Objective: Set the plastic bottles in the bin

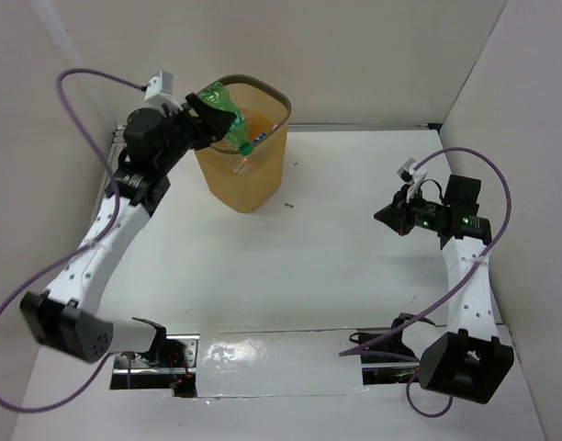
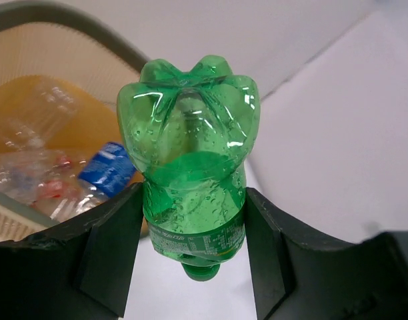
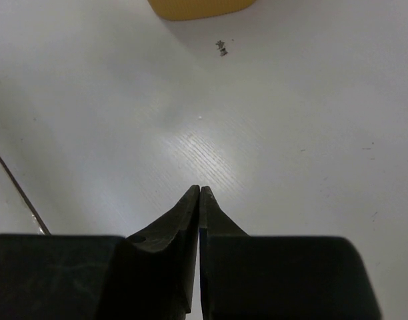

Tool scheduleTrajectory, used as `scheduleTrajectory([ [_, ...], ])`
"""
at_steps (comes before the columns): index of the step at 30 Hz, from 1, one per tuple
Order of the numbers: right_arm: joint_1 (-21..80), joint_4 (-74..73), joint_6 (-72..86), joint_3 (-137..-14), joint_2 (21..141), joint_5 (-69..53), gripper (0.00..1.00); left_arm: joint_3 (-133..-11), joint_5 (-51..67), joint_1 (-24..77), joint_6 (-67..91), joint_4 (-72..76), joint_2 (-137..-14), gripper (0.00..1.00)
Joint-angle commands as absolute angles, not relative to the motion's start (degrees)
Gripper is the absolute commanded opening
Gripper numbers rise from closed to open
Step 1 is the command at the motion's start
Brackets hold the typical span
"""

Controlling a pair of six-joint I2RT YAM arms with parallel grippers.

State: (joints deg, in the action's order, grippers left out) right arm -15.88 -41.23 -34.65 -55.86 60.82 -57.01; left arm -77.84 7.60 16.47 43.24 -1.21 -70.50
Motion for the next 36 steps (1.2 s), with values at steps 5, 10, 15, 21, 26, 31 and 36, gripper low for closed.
scheduleTrajectory([
  [5,-15.29,-43.76,-35.60,-52.56,51.60,-53.70,0.12,-93.68,-2.90,17.31,37.62,-1.93,-87.17,0.04],
  [10,-15.29,-44.38,-35.07,-50.36,48.17,-51.95,0.21,-96.67,-3.52,16.79,34.99,-3.25,-88.33,0.28],
  [15,-15.29,-44.48,-33.49,-49.83,48.16,-50.71,0.84,-97.29,-4.39,16.79,33.13,-6.32,-85.96,1.00],
  [21,-15.29,-44.47,-31.65,-50.45,48.16,-49.05,0.99,-94.06,-3.87,19.69,30.77,-8.88,-74.47,1.00],
  [26,-15.82,-41.31,-22.53,-50.45,47.55,-41.42,0.99,-76.61,6.90,22.06,28.83,-8.35,-58.39,1.00],
  [31,-15.82,-38.67,-16.79,-51.67,45.62,-28.58,0.99,-59.62,11.87,23.20,28.30,-14.30,-42.74,1.00],
  [36,-15.82,-34.90,-16.00,-50.80,44.03,-25.31,0.99,-45.12,8.45,23.20,30.75,-18.28,-28.86,1.00],
])
